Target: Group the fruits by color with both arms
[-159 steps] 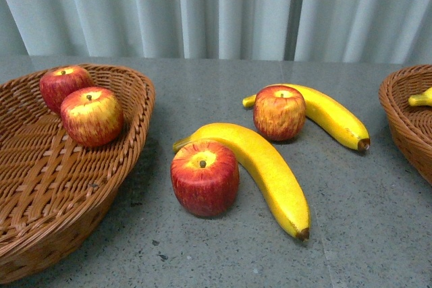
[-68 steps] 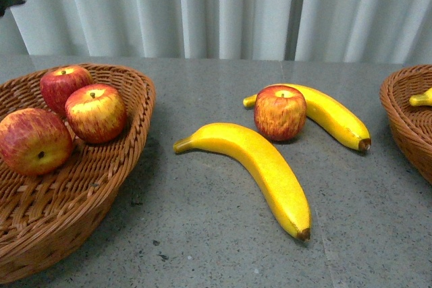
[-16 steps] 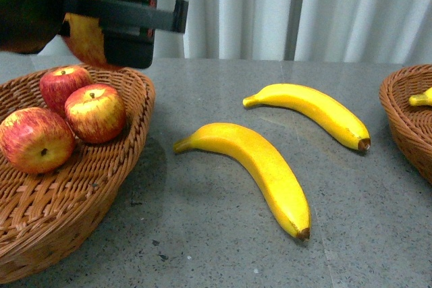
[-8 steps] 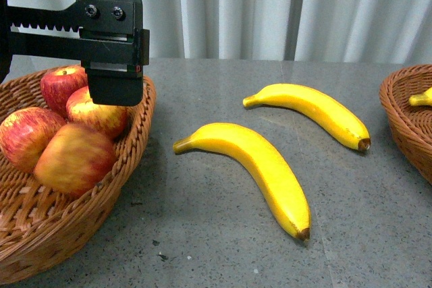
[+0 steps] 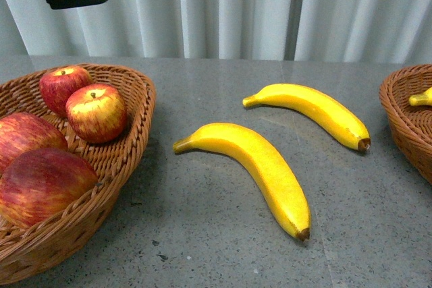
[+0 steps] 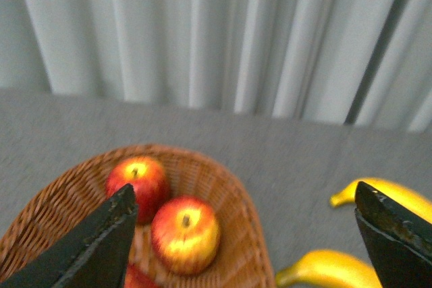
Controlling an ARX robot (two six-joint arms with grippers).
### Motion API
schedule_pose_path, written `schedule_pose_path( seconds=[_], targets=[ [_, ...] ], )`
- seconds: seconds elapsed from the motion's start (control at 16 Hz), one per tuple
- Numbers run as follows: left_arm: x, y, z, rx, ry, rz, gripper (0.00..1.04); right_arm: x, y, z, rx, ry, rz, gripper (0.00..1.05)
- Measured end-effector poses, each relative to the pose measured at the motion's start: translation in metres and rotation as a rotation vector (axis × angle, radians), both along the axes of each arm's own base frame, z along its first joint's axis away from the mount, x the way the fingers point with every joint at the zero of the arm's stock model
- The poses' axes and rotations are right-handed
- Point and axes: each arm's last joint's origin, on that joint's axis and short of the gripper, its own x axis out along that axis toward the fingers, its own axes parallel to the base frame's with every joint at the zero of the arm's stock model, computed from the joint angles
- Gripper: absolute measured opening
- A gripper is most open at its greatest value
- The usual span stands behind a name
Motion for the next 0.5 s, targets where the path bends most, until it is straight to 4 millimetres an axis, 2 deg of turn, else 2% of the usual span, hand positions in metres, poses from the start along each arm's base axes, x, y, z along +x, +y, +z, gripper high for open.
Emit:
schedule_pose_path(
  seconds=[0.12, 0.25, 0.44, 0.5],
  targets=[
    [-0.004, 0.010, -0.002, -0.009, -0.055, -0.029, 0.87, 0.000, 0.000, 0.000, 0.000, 0.000, 0.000, 0.98],
    [-0.021, 0.037, -0.019, 0.039, -0.067, -0.031, 0.67, 0.000, 0.000, 0.000, 0.000, 0.000, 0.000, 0.98],
    [-0.043, 0.066, -0.049, 0.069, -0.050, -0.038, 0.24, 0.000, 0.000, 0.000, 0.000, 0.000, 0.000, 0.98],
    [-0.052, 0.076, -0.056, 0.067, -0.057, -0.036, 0.04, 0.000, 0.000, 0.000, 0.000, 0.000, 0.000, 0.98]
  ],
)
